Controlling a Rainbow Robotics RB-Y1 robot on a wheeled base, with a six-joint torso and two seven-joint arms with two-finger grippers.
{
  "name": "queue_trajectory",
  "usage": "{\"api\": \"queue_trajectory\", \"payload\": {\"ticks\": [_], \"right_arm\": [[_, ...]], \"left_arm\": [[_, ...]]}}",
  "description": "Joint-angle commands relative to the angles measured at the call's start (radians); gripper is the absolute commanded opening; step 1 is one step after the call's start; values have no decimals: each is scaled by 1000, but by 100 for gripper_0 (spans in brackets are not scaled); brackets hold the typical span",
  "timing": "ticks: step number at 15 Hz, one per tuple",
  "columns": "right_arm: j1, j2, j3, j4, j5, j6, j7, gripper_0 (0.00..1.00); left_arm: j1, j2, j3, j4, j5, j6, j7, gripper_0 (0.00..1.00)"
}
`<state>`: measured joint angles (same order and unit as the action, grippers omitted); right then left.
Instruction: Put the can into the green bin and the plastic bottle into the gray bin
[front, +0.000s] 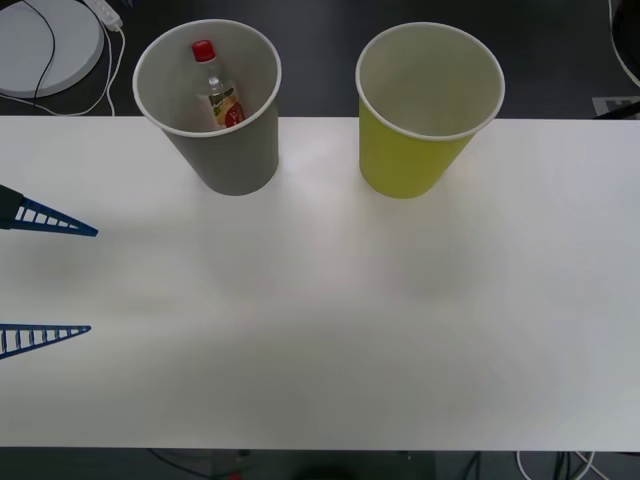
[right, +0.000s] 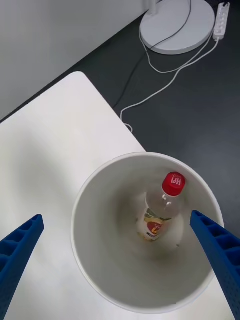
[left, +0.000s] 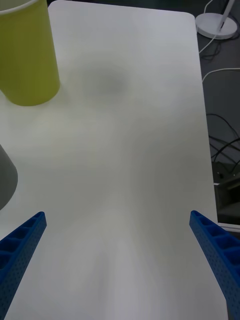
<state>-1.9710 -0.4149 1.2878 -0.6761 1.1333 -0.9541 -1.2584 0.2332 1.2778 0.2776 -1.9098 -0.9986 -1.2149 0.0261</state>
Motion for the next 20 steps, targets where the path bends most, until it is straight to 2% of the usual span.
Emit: {"api": "queue_trajectory", "payload": {"ticks": [1,4,12,13,20], "right_arm": [[38,-81,-8,-72,-50,-2,66,100],[86,-171,-30,-155,-86,-2,131,100],[245,-430,-137,-470,-89,-3,201,100],[276,-467,-157,-516,-90,-3,228,100],[457,-682,-203,-706,-242,-3,531,100]], "left_arm": [[0,0,0,0,0,0,0,100],[0,0,0,0,0,0,0,100],[0,0,0,0,0,0,0,100],[0,0,0,0,0,0,0,100],[0,0,0,0,0,0,0,100]]}}
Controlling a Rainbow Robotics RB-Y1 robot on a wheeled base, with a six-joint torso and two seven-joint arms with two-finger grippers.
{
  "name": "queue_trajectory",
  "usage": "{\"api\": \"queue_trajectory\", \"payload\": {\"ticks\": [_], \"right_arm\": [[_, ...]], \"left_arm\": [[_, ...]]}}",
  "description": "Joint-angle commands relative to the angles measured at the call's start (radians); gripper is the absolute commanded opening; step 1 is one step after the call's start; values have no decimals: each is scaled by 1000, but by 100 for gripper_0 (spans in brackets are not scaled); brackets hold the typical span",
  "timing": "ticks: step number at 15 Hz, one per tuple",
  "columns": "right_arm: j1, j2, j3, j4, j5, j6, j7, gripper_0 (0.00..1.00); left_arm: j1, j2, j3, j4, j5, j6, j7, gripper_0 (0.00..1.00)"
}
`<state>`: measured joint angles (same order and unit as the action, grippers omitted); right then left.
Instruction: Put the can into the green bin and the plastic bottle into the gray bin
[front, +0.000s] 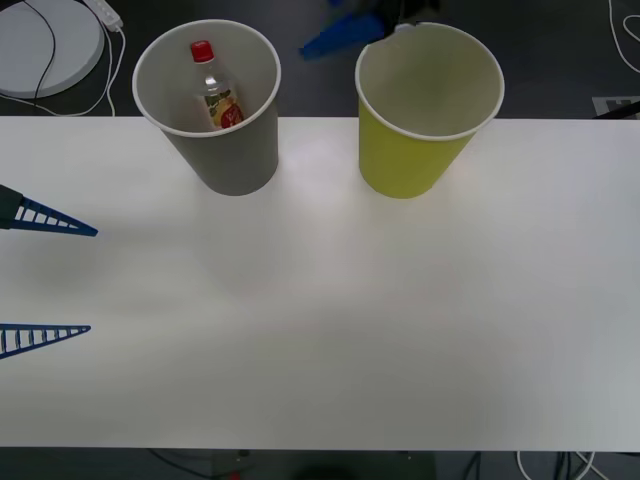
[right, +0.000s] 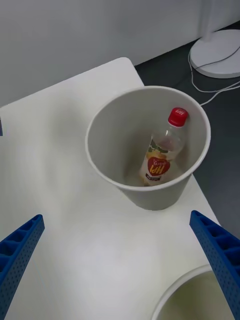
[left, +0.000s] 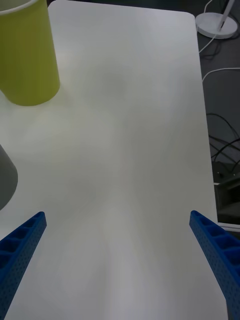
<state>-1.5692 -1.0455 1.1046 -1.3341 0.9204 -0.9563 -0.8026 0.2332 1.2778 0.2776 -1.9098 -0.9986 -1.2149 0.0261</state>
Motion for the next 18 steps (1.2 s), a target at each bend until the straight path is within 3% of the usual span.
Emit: {"api": "queue_trajectory", "payload": {"ticks": [1,8,13,18], "right_arm": [[86,-82,-31,-76,-48,-1,118,100],[347,-248,-163,-232,-161,-1,399,100],[683,-334,-414,-366,-164,-10,569,100],[1020,-357,-704,-476,-117,-27,674,100]], "left_arm": [[0,0,0,0,0,0,0,100],[0,0,0,0,0,0,0,100],[0,0,0,0,0,0,0,100],[0,0,0,0,0,0,0,100]]}}
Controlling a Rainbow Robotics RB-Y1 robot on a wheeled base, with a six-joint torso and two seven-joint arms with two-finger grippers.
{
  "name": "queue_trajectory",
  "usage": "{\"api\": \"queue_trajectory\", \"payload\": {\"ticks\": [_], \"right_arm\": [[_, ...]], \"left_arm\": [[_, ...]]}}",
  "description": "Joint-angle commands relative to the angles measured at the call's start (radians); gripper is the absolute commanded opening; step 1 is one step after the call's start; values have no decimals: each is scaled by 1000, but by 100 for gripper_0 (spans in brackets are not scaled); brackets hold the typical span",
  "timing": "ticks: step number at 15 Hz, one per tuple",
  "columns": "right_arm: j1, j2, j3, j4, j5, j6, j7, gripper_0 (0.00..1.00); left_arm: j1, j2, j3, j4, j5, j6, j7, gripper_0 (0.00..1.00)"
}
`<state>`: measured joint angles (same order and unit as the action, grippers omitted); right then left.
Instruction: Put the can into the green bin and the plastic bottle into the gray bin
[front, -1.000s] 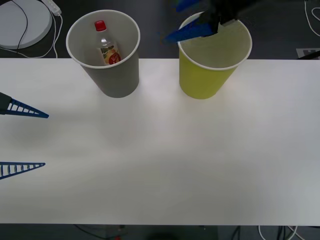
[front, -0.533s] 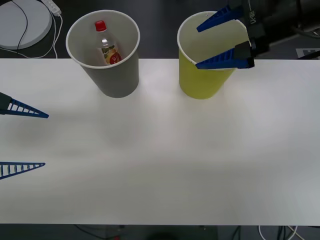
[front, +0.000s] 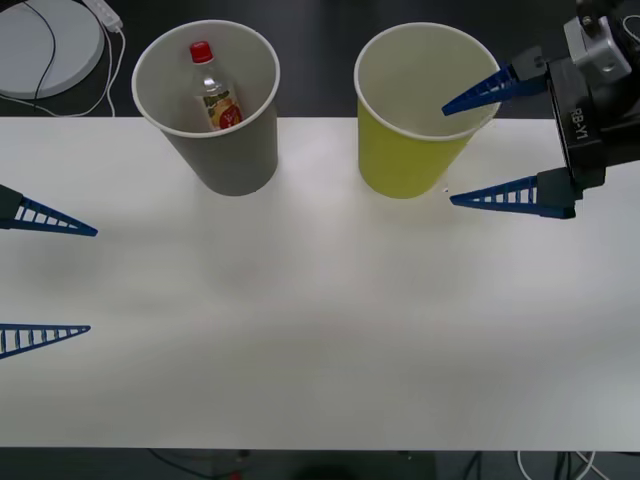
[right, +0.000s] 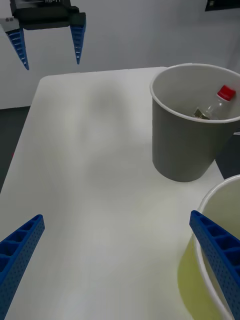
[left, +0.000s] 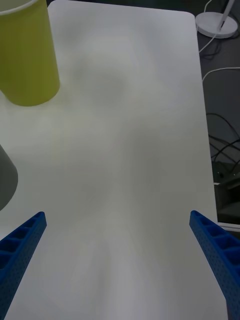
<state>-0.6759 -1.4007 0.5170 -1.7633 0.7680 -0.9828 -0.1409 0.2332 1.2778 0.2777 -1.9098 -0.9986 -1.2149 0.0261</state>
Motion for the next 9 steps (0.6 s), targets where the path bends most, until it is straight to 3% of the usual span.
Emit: {"api": "queue_trajectory", "payload": {"ticks": [1,4,9], "right_arm": [[220,6,-210,-85,71,-2,14,100],[427,54,-425,-153,149,-48,10,100],[636,111,-641,-203,175,-183,30,100]], "left_arm": [[0,0,0,0,0,0,0,100],[0,0,0,0,0,0,0,100],[0,0,0,0,0,0,0,100]]}}
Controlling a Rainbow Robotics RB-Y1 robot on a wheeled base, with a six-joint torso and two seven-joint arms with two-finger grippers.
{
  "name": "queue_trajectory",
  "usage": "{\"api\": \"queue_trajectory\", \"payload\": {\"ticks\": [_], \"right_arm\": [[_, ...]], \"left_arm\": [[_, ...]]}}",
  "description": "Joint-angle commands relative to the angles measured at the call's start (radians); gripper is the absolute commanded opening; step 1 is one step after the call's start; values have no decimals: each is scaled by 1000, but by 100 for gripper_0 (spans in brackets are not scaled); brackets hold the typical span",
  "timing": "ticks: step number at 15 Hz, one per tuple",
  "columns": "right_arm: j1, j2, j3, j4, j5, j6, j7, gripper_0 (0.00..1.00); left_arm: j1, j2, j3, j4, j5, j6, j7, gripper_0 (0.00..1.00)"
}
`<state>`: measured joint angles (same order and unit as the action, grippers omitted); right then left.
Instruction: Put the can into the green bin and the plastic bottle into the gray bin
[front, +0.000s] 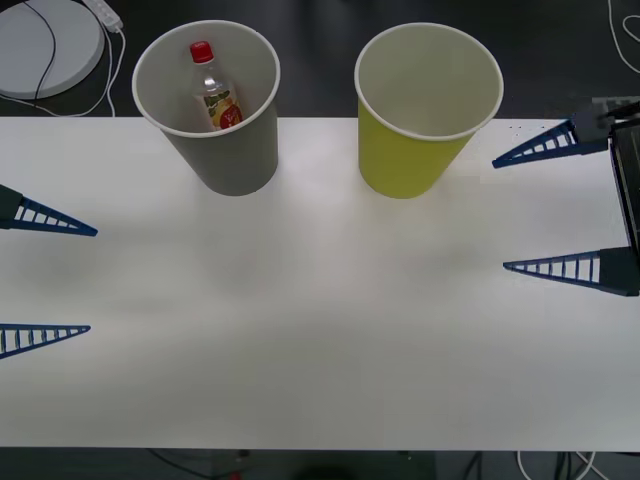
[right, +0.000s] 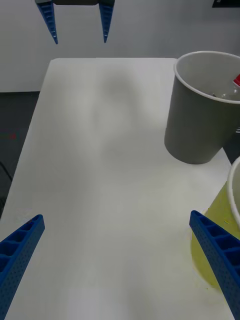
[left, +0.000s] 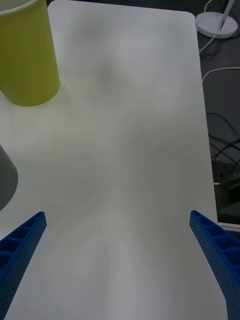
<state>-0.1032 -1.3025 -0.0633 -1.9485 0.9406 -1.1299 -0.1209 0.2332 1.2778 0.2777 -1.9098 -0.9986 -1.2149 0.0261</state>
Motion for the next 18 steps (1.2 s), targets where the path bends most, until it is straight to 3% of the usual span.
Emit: {"api": "queue_trajectory", "payload": {"ticks": [1,8,18], "right_arm": [[105,23,-98,-30,9,-51,20,100],[301,60,-240,-86,38,-94,61,100],[327,69,-250,-75,38,-94,64,100]], "left_arm": [[0,0,0,0,0,0,0,100],[0,0,0,0,0,0,0,100],[0,0,0,0,0,0,0,100]]}}
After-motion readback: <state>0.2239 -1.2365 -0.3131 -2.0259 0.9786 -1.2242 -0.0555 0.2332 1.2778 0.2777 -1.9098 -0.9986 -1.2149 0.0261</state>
